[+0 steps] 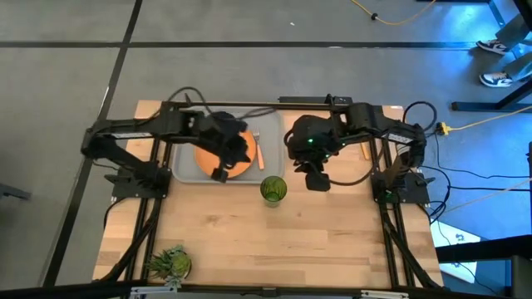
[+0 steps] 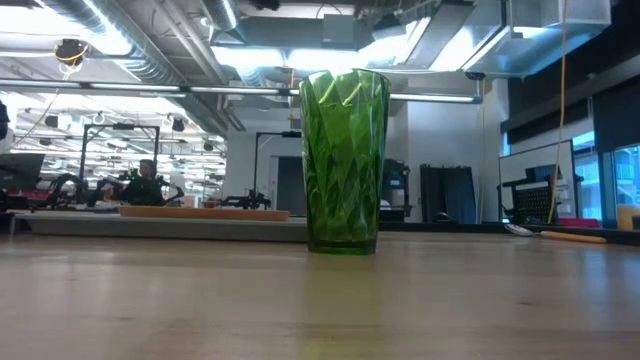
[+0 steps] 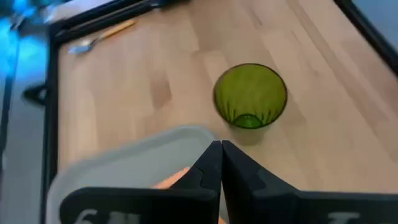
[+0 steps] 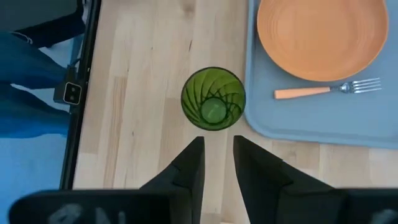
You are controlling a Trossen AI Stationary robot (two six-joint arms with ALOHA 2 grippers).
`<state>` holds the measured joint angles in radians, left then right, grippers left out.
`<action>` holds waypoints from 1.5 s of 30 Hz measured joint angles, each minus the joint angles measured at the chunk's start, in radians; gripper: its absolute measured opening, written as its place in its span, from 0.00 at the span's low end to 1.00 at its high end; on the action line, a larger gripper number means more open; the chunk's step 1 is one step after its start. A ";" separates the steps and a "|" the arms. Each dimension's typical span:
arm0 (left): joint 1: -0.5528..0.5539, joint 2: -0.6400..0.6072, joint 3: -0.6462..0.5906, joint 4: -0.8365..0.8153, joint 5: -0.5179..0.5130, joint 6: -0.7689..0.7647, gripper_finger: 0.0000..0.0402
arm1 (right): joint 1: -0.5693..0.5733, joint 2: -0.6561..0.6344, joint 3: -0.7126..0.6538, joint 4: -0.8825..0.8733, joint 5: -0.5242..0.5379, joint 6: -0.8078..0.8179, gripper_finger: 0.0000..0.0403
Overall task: Pick and place plate/cup/fork/spoon on tray
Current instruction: Put the green glass on the gray serving tray to the top left of the orange plate
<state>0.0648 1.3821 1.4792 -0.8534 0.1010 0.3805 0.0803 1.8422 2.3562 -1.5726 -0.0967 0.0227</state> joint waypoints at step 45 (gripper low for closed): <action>-0.128 0.308 0.165 -0.065 0.079 0.434 0.15 | 0.030 -0.075 0.000 0.001 -0.002 -0.008 0.22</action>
<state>-0.0636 1.6898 1.6438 -0.9183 0.1799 0.8147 0.1101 1.7668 2.3562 -1.5711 -0.0986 0.0148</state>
